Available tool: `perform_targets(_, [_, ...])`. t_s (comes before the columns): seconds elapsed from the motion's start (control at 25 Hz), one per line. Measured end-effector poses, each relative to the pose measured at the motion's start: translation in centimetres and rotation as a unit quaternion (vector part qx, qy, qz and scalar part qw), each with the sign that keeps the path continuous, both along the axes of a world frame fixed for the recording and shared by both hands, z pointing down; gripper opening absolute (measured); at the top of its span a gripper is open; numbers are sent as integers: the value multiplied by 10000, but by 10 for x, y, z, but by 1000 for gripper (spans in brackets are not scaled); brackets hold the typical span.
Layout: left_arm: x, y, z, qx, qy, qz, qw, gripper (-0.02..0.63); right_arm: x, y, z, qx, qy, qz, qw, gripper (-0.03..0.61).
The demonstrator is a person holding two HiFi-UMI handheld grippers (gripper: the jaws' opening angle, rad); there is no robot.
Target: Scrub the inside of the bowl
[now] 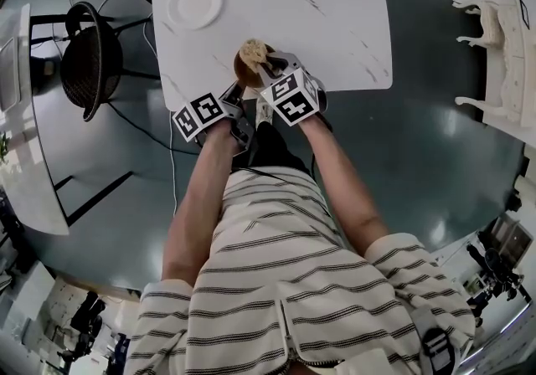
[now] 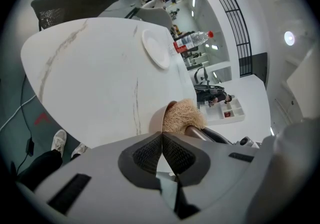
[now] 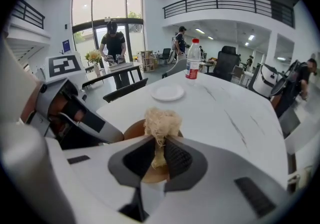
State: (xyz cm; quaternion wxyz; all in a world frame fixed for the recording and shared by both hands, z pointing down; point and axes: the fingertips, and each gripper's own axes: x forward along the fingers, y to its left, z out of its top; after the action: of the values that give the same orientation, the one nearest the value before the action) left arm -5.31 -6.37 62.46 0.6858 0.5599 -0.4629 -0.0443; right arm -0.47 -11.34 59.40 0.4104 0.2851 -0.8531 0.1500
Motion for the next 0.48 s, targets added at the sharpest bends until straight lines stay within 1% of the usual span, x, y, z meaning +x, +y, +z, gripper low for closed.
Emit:
perform_targets(0.16, [0,-1,-1,16,-11,9,10000,8,-6,3,0,-96,-203,53,9997,63])
perform_targets(0.48, [1,-1,0,82,15,-21,10000,8,-14,14,2,-150,-426,-242,9987,63])
